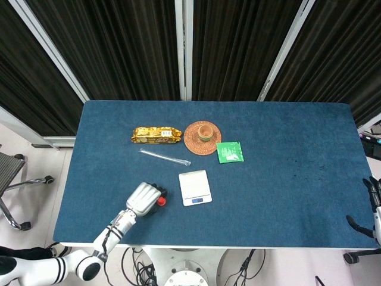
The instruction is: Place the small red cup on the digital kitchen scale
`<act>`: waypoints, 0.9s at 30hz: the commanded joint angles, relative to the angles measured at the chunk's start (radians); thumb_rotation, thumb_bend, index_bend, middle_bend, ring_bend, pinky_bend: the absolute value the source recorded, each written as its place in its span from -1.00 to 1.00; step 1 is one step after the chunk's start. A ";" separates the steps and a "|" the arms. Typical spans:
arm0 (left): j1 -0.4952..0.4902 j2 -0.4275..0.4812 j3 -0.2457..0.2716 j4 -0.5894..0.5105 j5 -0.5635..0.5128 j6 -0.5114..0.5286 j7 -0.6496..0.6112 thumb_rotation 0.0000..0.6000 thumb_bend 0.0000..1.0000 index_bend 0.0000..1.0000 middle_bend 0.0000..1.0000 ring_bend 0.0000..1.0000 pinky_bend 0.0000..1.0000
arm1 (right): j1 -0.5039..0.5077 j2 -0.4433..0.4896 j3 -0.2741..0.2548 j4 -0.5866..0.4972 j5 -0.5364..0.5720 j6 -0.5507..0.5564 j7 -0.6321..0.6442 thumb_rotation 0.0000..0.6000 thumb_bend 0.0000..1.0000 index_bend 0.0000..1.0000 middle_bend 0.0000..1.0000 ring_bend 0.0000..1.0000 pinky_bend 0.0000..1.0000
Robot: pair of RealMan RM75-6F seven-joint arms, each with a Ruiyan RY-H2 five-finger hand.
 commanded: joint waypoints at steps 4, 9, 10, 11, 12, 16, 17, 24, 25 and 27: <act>-0.009 -0.013 0.002 0.002 -0.004 0.013 0.008 1.00 -0.38 0.04 0.14 0.08 0.38 | 0.006 -0.006 -0.001 0.006 0.009 -0.023 -0.002 1.00 -0.75 -1.00 -1.00 -1.00 -1.00; -0.026 -0.020 -0.014 0.006 -0.003 0.027 0.017 1.00 -0.37 0.10 0.20 0.14 0.44 | 0.008 -0.009 -0.003 0.011 0.011 -0.033 -0.001 1.00 -0.75 -1.00 -1.00 -1.00 -1.00; -0.032 -0.019 -0.020 0.002 -0.004 0.026 0.018 1.00 -0.37 0.11 0.21 0.15 0.45 | 0.008 -0.009 -0.002 0.012 0.011 -0.032 -0.001 1.00 -0.75 -1.00 -1.00 -1.00 -1.00; -0.040 -0.017 -0.029 -0.004 -0.006 0.024 0.020 1.00 -0.37 0.11 0.21 0.15 0.45 | 0.008 -0.009 -0.002 0.012 0.012 -0.032 0.000 1.00 -0.75 -1.00 -1.00 -1.00 -1.00; -0.050 -0.016 -0.039 -0.011 -0.009 0.020 0.022 1.00 -0.37 0.11 0.21 0.15 0.45 | 0.009 -0.009 -0.001 0.012 0.012 -0.032 0.000 1.00 -0.75 -1.00 -1.00 -1.00 -1.00; -0.112 -0.020 -0.096 -0.023 -0.036 -0.018 0.060 1.00 -0.37 0.11 0.21 0.15 0.45 | 0.010 -0.013 -0.001 0.013 0.008 -0.031 0.002 1.00 -0.75 -1.00 -1.00 -1.00 -1.00; -0.126 -0.025 -0.108 -0.021 -0.047 -0.026 0.075 1.00 -0.37 0.11 0.21 0.15 0.45 | 0.011 -0.014 -0.002 0.014 0.006 -0.032 0.002 1.00 -0.75 -1.00 -1.00 -1.00 -1.00; -0.211 -0.095 -0.157 0.039 -0.150 -0.086 0.135 1.00 -0.37 0.11 0.21 0.15 0.45 | 0.008 -0.014 0.003 0.028 -0.001 -0.013 0.021 1.00 -0.75 -1.00 -1.00 -1.00 -1.00; -0.221 -0.105 -0.159 0.054 -0.160 -0.093 0.137 1.00 -0.37 0.11 0.21 0.15 0.45 | 0.007 -0.013 0.005 0.030 0.001 -0.011 0.023 1.00 -0.75 -1.00 -1.00 -1.00 -1.00; -0.241 -0.129 -0.164 0.087 -0.181 -0.108 0.141 1.00 -0.37 0.11 0.21 0.15 0.45 | 0.006 -0.010 0.008 0.032 0.005 -0.011 0.027 1.00 -0.75 -1.00 -1.00 -1.00 -1.00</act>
